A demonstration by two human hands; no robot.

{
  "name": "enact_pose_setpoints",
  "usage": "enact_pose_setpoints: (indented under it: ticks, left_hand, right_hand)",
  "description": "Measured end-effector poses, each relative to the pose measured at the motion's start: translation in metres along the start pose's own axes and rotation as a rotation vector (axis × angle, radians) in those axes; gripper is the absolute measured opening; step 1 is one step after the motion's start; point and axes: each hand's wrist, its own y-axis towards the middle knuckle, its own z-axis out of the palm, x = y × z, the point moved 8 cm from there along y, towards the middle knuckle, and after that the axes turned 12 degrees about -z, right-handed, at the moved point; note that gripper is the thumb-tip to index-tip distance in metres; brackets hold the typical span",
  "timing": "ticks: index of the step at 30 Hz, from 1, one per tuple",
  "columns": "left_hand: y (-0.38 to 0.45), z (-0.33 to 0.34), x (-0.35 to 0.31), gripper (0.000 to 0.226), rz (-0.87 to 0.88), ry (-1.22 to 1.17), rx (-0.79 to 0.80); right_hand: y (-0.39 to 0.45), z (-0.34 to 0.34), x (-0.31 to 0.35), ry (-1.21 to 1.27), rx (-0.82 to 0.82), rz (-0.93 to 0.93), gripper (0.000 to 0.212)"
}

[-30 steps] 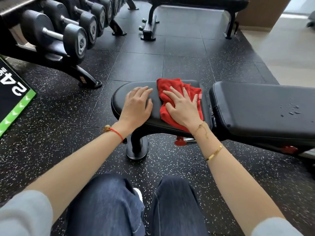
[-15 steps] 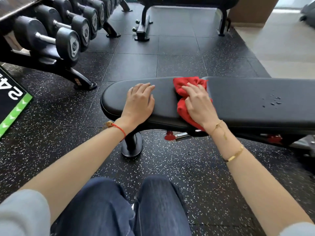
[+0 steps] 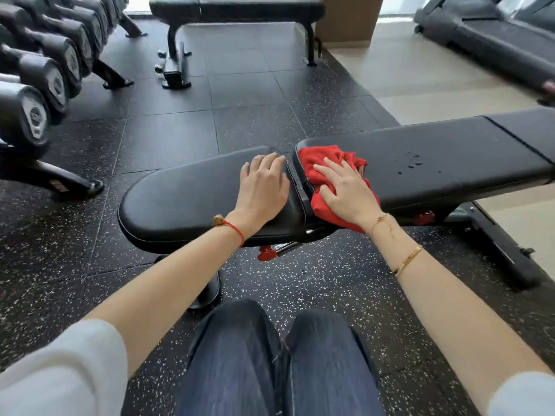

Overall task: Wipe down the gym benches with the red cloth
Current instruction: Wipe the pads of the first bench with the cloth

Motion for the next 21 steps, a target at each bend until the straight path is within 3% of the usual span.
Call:
enact_pose_setpoints:
  ticks: [8,21]
  left_hand:
    - [0.004,0.028,0.003,0.045,-0.023,0.027,0.083]
    - [0.01,0.038,-0.01,0.047,-0.047,0.039,0.065]
  right_hand:
    - [0.04,0.002,-0.024,-0.033,0.021,0.146,0.052]
    - [0.021,0.004,-0.025,0.013,0.002,0.002,0.052]
